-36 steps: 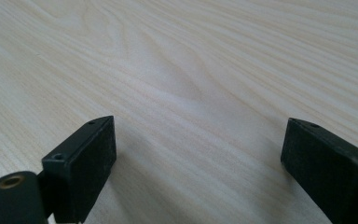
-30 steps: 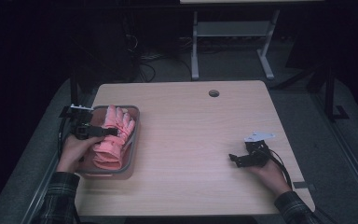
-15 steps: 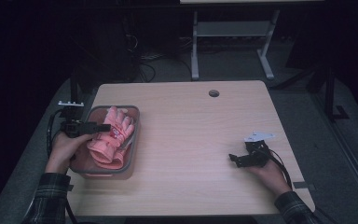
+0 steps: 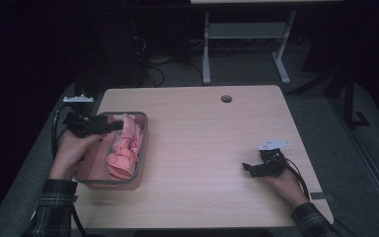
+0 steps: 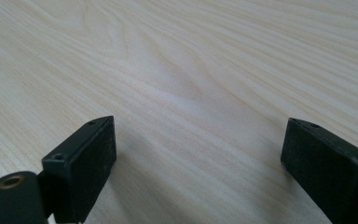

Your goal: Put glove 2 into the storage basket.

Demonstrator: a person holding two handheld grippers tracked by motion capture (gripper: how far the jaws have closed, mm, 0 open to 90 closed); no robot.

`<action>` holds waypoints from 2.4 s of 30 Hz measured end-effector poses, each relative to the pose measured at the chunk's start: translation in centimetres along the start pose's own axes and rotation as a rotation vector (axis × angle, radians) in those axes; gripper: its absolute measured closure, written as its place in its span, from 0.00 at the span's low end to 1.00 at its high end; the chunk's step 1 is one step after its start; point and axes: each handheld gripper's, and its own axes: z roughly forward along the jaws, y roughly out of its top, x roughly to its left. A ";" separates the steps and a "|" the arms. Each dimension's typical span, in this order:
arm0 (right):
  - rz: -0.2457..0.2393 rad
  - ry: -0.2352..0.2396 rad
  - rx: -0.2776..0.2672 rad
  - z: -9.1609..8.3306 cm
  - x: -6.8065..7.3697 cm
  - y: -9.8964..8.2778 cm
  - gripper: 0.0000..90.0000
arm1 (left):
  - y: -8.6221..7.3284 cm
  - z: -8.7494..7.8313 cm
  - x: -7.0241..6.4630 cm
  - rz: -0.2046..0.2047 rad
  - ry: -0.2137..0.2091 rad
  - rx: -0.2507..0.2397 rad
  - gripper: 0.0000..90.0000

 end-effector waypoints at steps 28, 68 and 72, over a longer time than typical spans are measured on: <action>-0.003 0.004 0.002 0.0 0.0 0.0 0.11 | -1.8 8.3 -11.4 0.215 -0.149 0.019 0.16; -0.019 0.006 -0.001 0.0 0.0 0.0 0.11 | -11.2 18.1 -17.2 0.472 -0.124 0.191 0.15; -0.019 0.006 -0.001 0.0 0.0 0.0 0.11 | -11.6 18.3 -16.9 0.455 -0.153 0.152 0.14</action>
